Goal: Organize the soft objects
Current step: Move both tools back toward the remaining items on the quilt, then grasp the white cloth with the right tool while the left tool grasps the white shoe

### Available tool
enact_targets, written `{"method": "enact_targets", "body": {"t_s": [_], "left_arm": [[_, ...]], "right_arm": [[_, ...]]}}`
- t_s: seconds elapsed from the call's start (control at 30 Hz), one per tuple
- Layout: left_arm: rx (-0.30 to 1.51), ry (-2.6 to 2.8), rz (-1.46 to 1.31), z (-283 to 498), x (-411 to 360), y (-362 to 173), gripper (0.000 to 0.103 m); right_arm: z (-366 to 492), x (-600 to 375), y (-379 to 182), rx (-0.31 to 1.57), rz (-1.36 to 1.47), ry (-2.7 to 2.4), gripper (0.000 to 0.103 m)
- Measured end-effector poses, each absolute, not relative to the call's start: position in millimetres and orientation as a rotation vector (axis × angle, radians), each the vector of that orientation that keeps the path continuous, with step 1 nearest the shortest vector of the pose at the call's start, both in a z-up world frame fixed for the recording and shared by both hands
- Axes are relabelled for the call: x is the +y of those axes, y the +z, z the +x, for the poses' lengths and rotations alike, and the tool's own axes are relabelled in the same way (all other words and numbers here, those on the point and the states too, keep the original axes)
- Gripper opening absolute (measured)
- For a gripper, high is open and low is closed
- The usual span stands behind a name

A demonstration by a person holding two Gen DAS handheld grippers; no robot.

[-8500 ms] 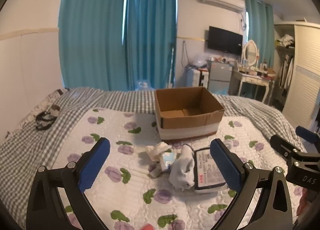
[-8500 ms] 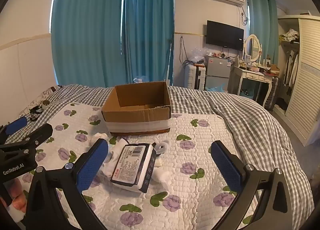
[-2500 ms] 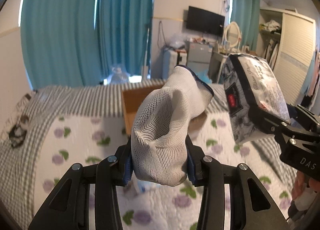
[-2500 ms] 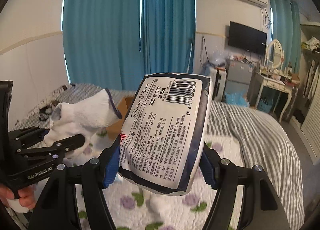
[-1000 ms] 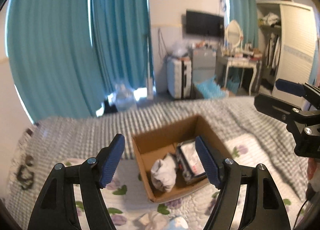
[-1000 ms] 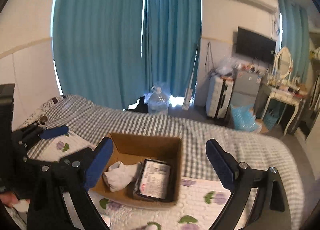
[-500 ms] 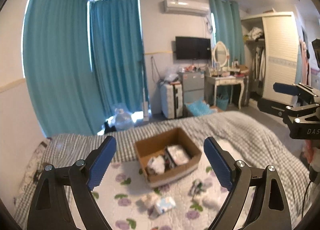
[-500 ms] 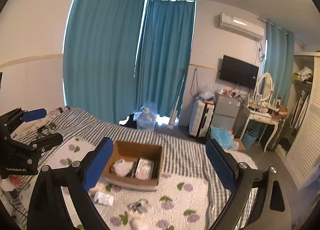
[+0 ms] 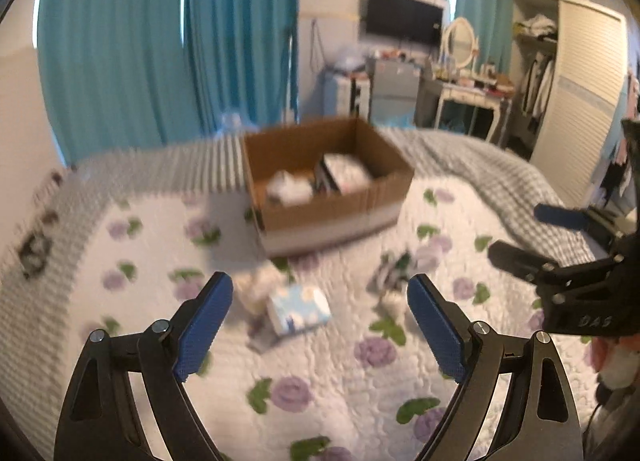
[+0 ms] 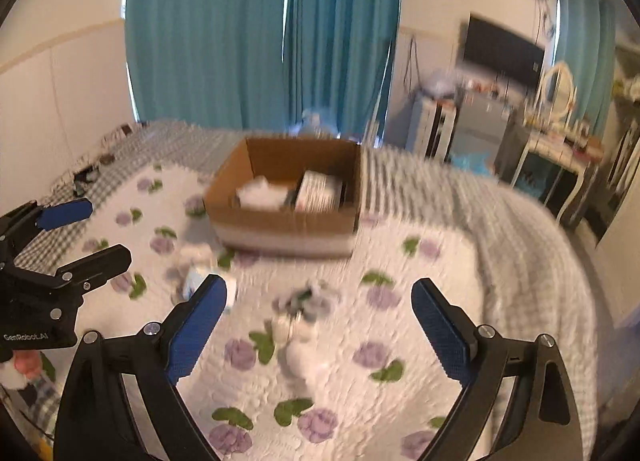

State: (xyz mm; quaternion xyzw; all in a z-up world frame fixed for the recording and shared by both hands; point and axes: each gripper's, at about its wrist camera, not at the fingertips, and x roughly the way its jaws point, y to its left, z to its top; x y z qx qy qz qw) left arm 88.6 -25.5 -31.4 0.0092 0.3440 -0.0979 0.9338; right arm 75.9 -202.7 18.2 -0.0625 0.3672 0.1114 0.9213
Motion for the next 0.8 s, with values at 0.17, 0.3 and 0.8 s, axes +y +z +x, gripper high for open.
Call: {"method": "enact_targets", "body": {"t_s": [0.17,0.3,0.8], "left_arm": [[0.799,-0.188,-0.005,104.4,-29.5,-79.3,0.09],[0.842,-0.18,-0.01,113.9,-30.3,-100.5,0.09],[0.853,-0.193,-0.003,117.3,-46.6,-90.4,0.09]], "right_arm": [[103.2,-204.8,-55.0,0.9,-0.115,0.231,0.087],[114.4,-204.4,-98.2,0.99,-0.113,0.247,0.077],[113.7,-214.8,-101.9,1.004,-0.077,0.303,0.038]]}}
